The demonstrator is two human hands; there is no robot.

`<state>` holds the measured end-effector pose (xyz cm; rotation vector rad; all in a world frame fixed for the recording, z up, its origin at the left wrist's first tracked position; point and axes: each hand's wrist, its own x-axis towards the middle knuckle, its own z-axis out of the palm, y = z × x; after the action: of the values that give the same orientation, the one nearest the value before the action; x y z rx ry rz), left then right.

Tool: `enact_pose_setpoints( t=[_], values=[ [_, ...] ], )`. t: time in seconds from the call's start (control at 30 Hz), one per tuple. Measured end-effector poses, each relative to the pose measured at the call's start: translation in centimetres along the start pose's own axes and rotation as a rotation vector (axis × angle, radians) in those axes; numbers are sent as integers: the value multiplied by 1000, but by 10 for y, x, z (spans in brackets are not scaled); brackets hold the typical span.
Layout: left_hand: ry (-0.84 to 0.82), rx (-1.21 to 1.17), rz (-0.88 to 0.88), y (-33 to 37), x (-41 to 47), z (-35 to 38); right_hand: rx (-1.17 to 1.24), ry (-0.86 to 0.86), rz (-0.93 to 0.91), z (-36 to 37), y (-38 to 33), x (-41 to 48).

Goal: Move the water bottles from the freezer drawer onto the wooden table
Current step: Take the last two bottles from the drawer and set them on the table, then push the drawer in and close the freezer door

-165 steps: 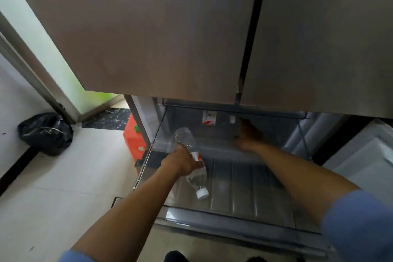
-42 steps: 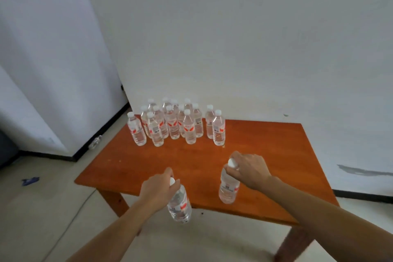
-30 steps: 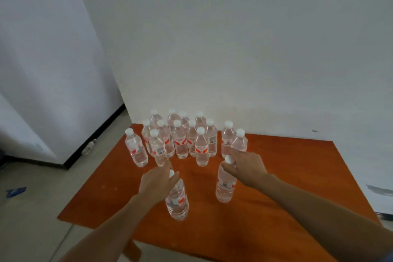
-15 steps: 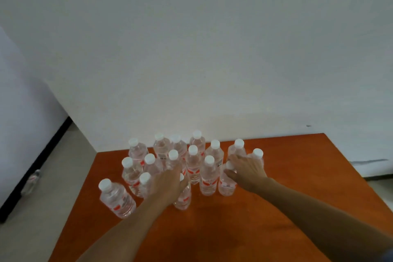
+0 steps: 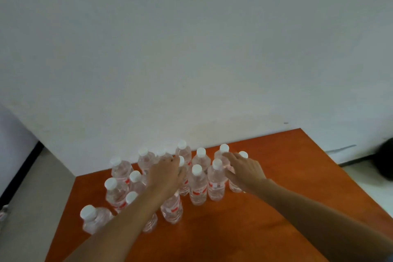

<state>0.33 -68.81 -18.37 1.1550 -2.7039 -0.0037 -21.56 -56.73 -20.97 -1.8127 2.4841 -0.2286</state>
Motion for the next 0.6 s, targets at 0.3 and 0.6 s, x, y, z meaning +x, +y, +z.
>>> enact_pose_setpoints(
  t=[0.3,0.6],
  values=[
    [3,-52,299,160,-3,-24,-14,112,246,-60,104,-139],
    [-176,-176,759,409,-96,5,-37,142,693,-73,219,-408]
  ],
)
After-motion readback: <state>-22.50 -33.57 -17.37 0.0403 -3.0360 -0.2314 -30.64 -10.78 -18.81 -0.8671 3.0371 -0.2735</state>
